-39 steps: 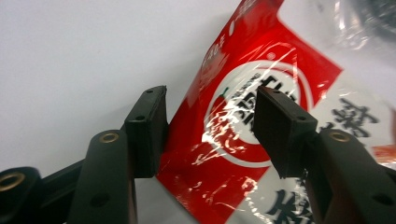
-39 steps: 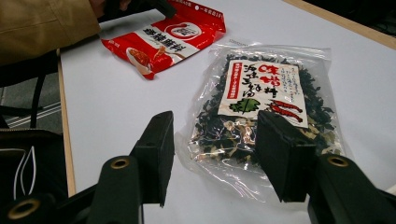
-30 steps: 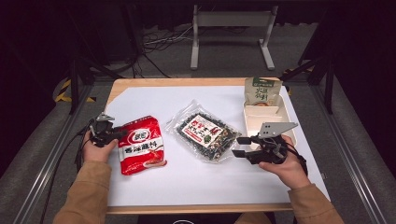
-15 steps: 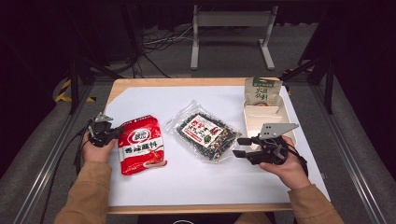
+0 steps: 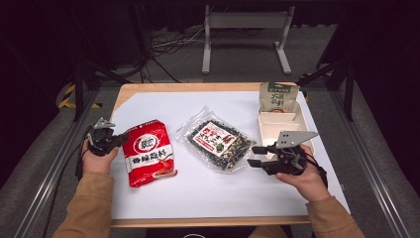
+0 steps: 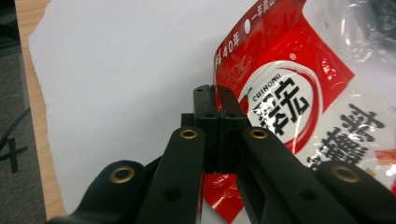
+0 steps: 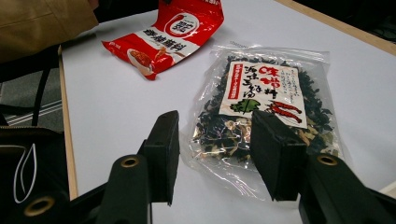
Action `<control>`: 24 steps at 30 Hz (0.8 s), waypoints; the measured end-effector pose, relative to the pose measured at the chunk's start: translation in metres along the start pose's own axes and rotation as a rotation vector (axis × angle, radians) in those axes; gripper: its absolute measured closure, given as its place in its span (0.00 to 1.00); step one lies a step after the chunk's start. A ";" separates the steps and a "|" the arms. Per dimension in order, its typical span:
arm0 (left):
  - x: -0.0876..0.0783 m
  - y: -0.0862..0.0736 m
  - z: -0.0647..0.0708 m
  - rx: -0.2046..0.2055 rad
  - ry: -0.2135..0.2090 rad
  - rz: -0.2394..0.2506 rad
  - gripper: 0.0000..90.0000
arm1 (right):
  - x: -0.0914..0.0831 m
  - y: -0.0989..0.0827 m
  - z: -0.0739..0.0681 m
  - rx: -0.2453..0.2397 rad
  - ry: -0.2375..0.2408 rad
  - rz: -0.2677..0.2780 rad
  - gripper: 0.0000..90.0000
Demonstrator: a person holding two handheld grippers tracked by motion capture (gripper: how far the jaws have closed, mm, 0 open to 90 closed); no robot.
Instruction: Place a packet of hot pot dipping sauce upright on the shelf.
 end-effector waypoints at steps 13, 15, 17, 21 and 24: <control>-0.046 0.016 0.011 -0.002 -0.059 0.084 1.00 | -0.002 0.002 -0.002 -0.001 0.000 0.010 0.57; -0.054 0.019 0.013 0.016 -0.059 0.094 1.00 | -0.003 0.001 -0.002 0.000 -0.001 0.011 0.56; -0.064 0.022 0.017 0.032 -0.061 0.120 1.00 | -0.004 0.001 -0.002 0.005 -0.001 0.014 0.56; -0.079 0.027 0.026 0.056 -0.061 0.150 1.00 | -0.005 0.002 -0.001 0.026 0.009 0.032 0.53; -0.087 0.030 0.032 0.066 -0.078 0.170 1.00 | -0.006 0.002 -0.001 0.025 0.008 0.039 0.53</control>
Point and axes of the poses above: each handheld gripper's, and its own axes: x roughly forward along the jaws, y roughly out of its top, z roughly to its right, the point moved 5 cm from there along x, roughly forward along the jaws, and after that the axes turned 11 degrees about y, right-handed, at the moved point
